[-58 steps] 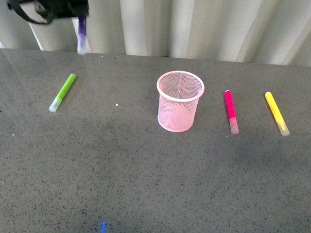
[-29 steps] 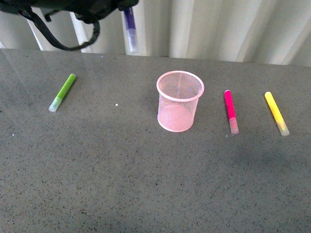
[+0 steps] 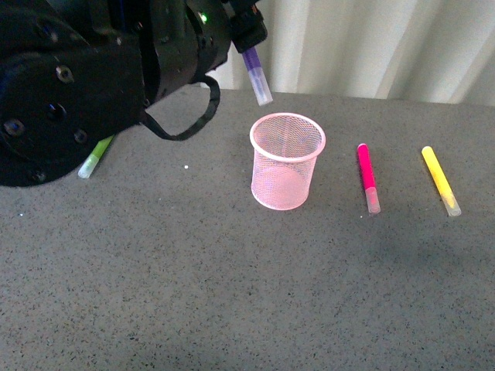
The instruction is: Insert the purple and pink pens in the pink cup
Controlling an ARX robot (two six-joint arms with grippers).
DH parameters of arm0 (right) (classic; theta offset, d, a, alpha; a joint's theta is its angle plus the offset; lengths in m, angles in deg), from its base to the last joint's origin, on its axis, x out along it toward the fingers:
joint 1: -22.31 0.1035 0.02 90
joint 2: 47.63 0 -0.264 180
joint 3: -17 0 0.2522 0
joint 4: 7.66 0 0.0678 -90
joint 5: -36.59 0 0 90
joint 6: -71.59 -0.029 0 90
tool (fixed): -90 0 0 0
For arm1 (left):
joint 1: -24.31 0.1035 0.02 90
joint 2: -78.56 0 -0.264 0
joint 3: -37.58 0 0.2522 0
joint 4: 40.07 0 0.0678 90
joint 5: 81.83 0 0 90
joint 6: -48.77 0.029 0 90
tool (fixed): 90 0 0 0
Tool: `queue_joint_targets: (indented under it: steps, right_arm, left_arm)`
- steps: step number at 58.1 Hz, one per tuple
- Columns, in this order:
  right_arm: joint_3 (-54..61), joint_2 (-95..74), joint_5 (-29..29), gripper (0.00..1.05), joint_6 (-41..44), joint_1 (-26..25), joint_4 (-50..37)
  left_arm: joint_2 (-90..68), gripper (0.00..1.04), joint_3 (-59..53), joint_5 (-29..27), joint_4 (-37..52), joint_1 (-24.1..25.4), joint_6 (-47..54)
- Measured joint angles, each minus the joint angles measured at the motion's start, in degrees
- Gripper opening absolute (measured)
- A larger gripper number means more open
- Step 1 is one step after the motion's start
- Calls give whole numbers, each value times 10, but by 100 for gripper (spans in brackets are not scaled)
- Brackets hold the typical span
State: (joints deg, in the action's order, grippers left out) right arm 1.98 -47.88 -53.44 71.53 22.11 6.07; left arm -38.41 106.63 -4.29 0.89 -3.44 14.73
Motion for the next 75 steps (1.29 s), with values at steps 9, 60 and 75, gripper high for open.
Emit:
queue_joint_targets:
  steps: [9, 60, 75]
  right_arm:
    - [0, 0, 0, 98, 0, 0, 0]
    - [0, 0, 0, 98, 0, 0, 0]
    - [0, 0, 0, 98, 0, 0, 0]
  left_arm:
    - [-35, 13, 6, -5, 39, -8, -15]
    - [-88, 67, -1, -7, 126, -4, 8]
    - [-17, 98, -58, 48, 116, 31, 31]
